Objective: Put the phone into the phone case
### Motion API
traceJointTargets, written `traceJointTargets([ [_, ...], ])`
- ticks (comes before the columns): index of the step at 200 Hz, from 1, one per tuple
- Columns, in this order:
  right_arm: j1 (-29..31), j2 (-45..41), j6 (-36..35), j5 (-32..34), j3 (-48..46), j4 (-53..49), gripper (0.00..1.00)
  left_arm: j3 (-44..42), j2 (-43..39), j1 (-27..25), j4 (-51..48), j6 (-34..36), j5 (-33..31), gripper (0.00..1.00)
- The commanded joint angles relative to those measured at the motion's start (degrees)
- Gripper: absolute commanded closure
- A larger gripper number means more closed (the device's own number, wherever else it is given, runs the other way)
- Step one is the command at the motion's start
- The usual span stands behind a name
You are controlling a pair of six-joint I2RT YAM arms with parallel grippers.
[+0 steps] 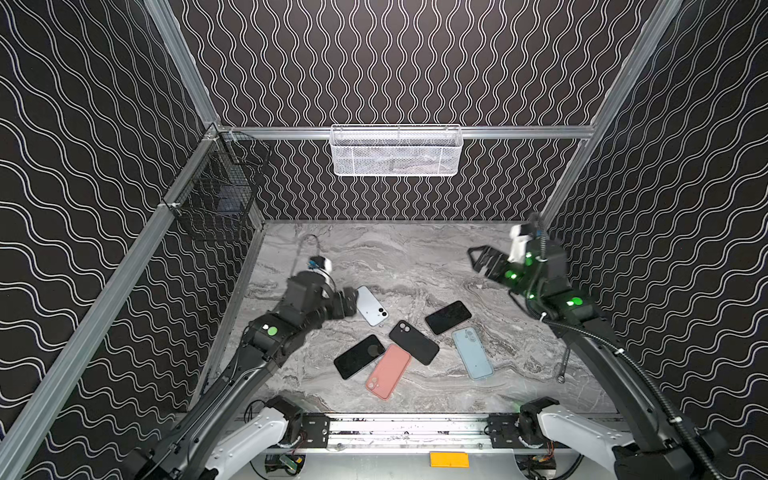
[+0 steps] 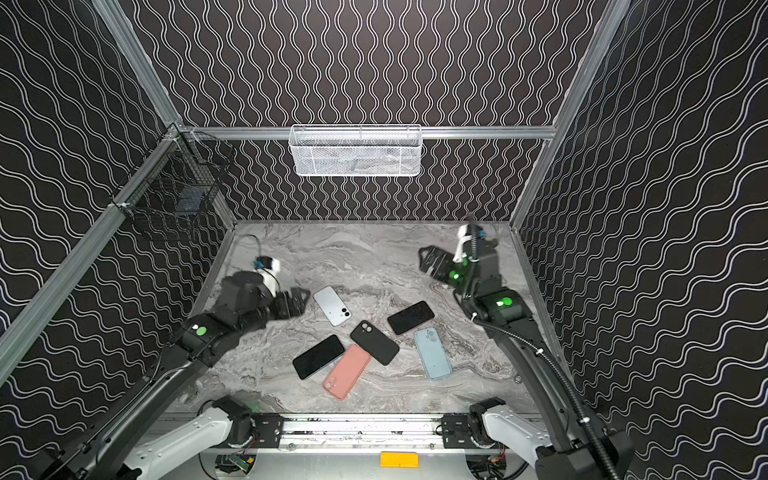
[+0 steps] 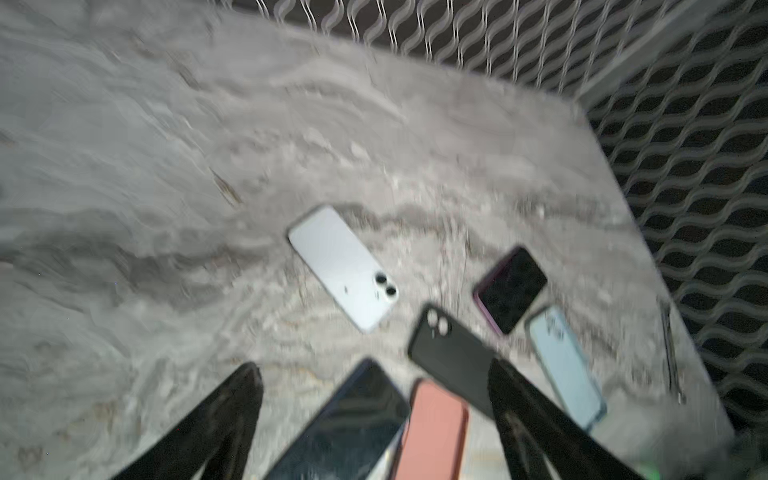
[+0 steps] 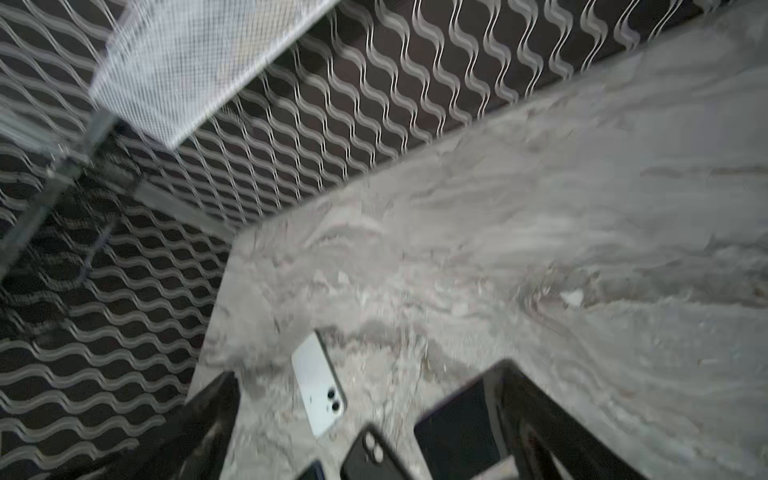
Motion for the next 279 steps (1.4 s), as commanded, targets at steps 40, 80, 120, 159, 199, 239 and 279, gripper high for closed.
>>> traceJointTargets([
  [40, 5.51, 6.26, 3.86, 2.85, -7.97, -7.34, 0.01, -5.63, 3.3, -20.11, -10.72, -9.75, -3.73, 0.1],
  [80, 7.06, 9.67, 2.57, 3.17, -8.12, -8.76, 0.01, -4.62, 15.0, -29.5, -10.01, -11.83, -5.67, 0.16],
  [120, 7.01, 14.9, 1.19, 7.25, -5.85, -9.77, 0.01, 0.64, 18.94, -30.27, -6.65, -8.66, -7.42, 0.12],
  [159, 6.2, 19.14, 2.28, 6.98, -3.72, -9.6, 0.01, 8.81, 24.62, -29.02, -0.85, -4.07, -6.56, 0.08],
  [199, -0.53, 17.31, 7.1, -0.46, -7.7, -5.04, 0.01, 18.22, 31.91, -20.89, 6.95, -0.06, 2.56, 0.09],
  [239, -9.23, 15.17, 10.02, -11.09, -13.71, 2.78, 0.01, 26.17, 40.72, -12.99, 9.92, 1.31, 12.55, 0.08],
  [279, -11.73, 17.38, 8.61, -13.36, -13.59, 4.04, 0.01, 25.72, 47.71, -9.1, 15.5, -6.21, 20.95, 0.1],
])
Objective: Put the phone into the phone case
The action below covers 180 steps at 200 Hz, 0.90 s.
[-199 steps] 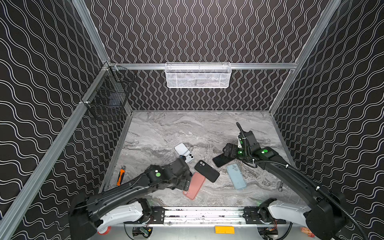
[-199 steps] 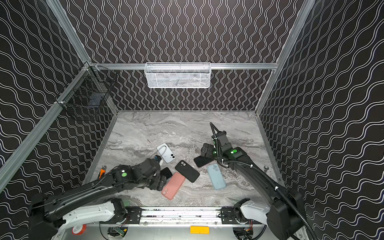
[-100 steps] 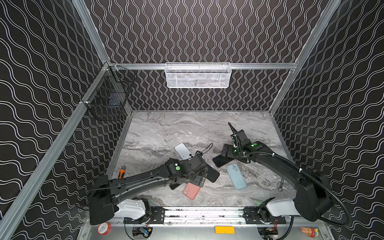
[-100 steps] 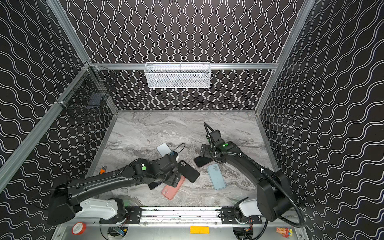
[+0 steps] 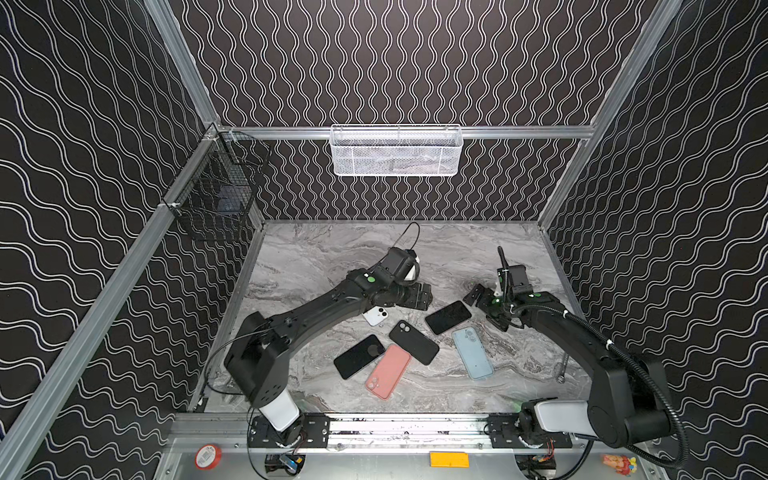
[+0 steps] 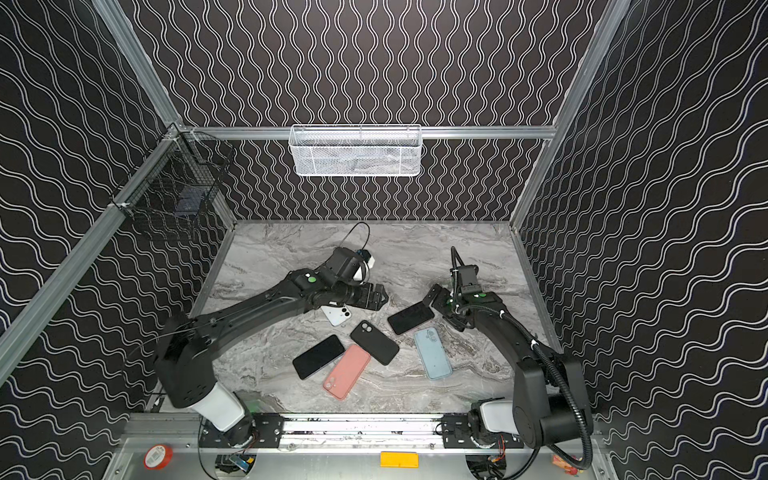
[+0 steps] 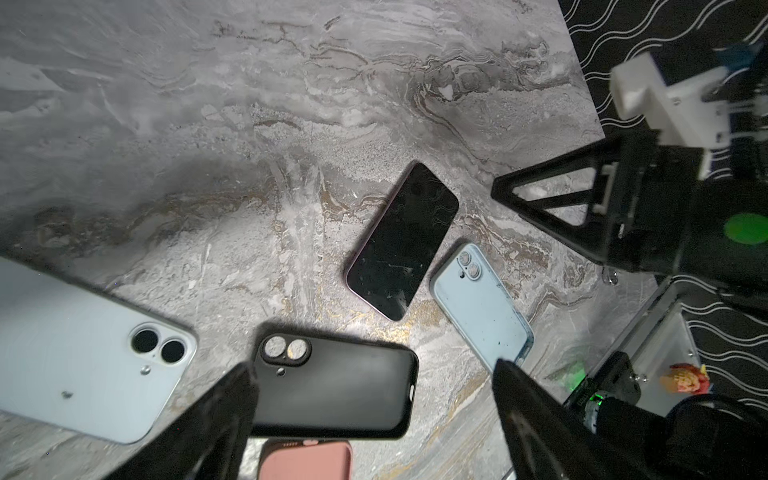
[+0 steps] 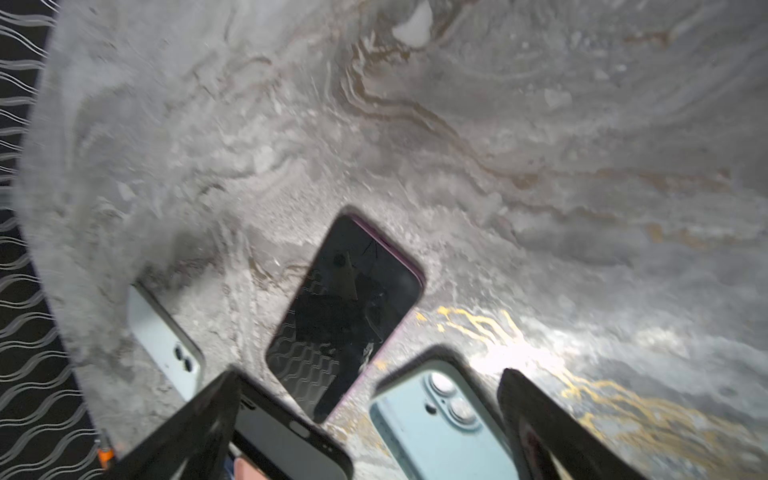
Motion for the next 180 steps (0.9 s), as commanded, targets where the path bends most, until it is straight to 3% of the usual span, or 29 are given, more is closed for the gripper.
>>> traceJointTargets([
  [1, -0.79, 1.36, 0.05, -3.01, 0.14, 2.67, 0.01, 0.06, 3.12, 0.87, 5.08, -4.21, 7.66, 0.1],
  [53, -1.94, 12.27, -7.52, -1.05, 7.23, 2.71, 0.01, -6.82, 5.44, -0.12, 13.67, -18.21, 11.48, 0.11],
  [97, -2.48, 15.6, -9.88, -1.05, 10.08, 5.67, 0.01, -10.44, 6.78, -2.37, 20.02, -27.49, 10.53, 0.11],
  [180, -2.99, 21.28, -11.97, -6.22, 12.78, 5.65, 0.01, -11.62, 9.97, -4.49, 23.18, -35.7, 6.19, 0.11],
])
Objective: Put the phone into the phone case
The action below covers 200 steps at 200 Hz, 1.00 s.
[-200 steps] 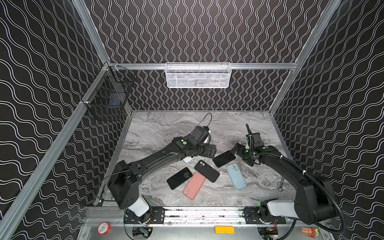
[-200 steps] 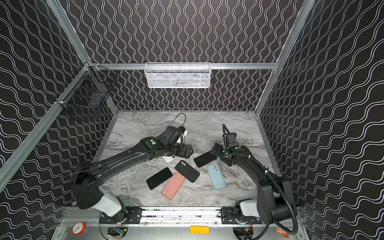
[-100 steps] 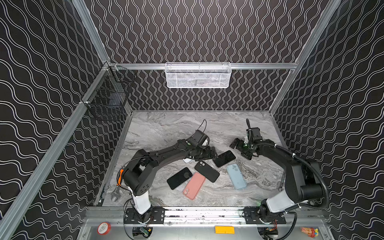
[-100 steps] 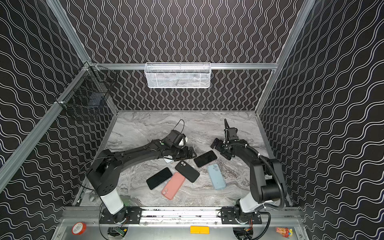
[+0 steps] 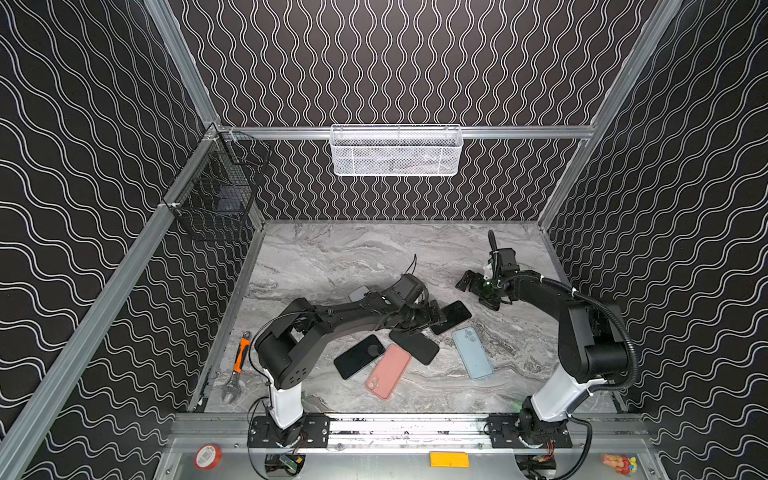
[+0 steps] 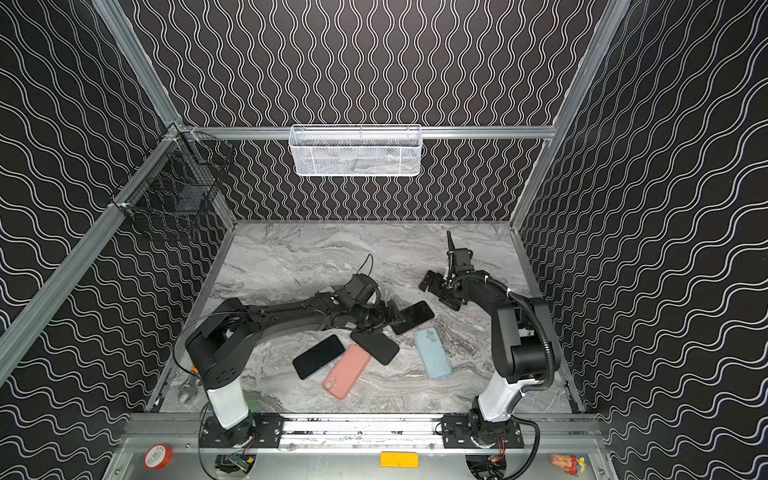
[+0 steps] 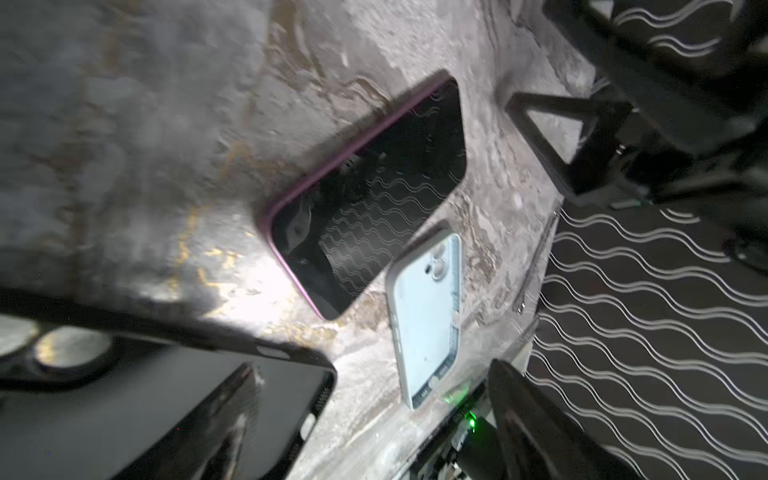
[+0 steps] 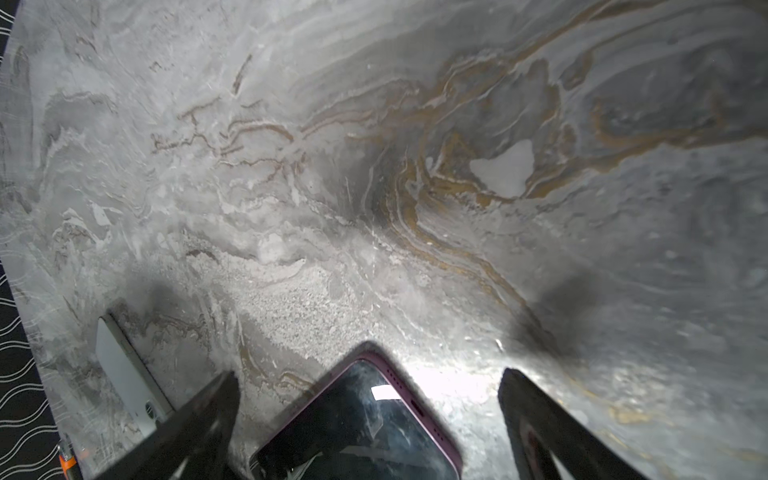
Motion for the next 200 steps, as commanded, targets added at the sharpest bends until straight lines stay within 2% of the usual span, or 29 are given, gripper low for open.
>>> traceJointTargets([
  [1, -0.09, 0.34, -0.81, -2.2, 0.04, 1.27, 0.01, -0.14, 0.91, -0.11, 2.26, -2.97, -2.2, 0.11],
  [83, -0.02, 2.14, -1.3, -5.1, -0.31, 1.87, 0.01, 1.79, 4.09, -0.08, 4.88, -4.22, -2.92, 0.11],
  [132, -0.03, 1.79, -1.84, -4.16, -0.49, 1.3, 0.01, 2.42, 2.22, -0.51, 2.84, -3.28, -5.61, 0.11],
  [200, -0.01, 1.8, -1.88, -4.51, -0.48, 1.15, 0.01, 5.29, 6.36, -0.61, 1.15, -3.33, -6.1, 0.11],
])
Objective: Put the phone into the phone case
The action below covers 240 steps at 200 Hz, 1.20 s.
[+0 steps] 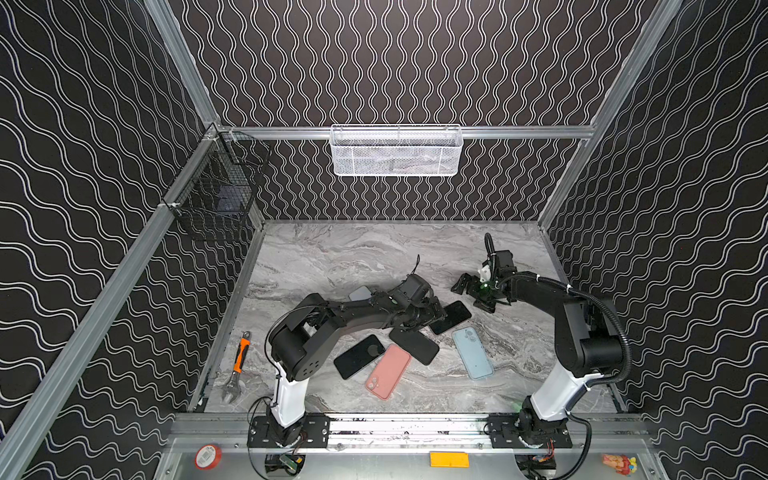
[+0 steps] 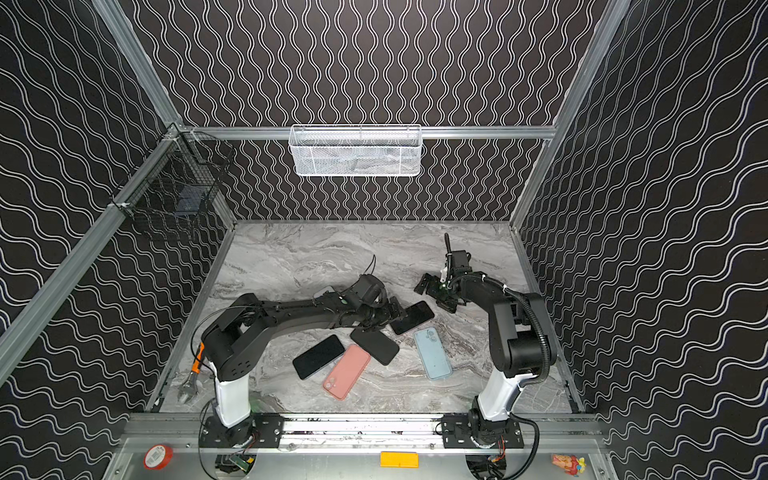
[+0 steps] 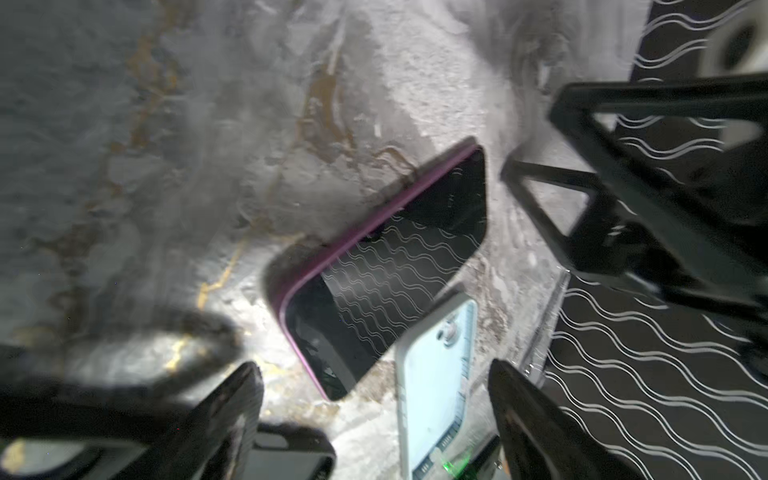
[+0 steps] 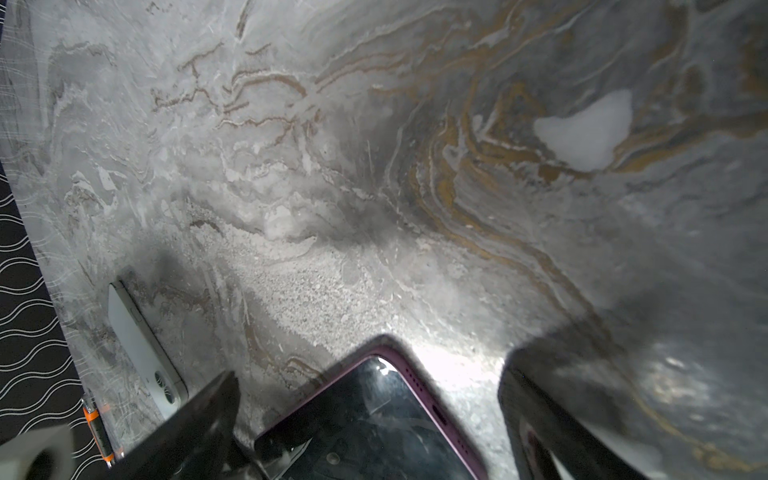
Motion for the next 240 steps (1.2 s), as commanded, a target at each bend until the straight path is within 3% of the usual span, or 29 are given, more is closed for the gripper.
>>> traceJointTargets([
  [1, 0.05, -0.26, -0.33, 0.02, -0.16, 0.27, 0.01, 1.42, 0.64, 0.03, -0.34, -0.03, -0.84, 0.11],
  [79, 0.09, -0.18, -0.68, -1.45, -1.07, 0.62, 0.01, 3.1, 4.91, 0.07, 1.37, -1.82, 0.79, 0.11],
  [164, -0.01, -2.79, -0.51, -5.94, -6.08, 1.9, 0.01, 2.07, 3.62, 0.52, 6.13, -2.98, -0.39, 0.11],
  [240, -0.12, -3.55, 4.8, -8.99, -12.97, 6.99, 0.01, -3.36, 0.02, 0.96, 18.62, -5.52, -2.67, 0.15],
])
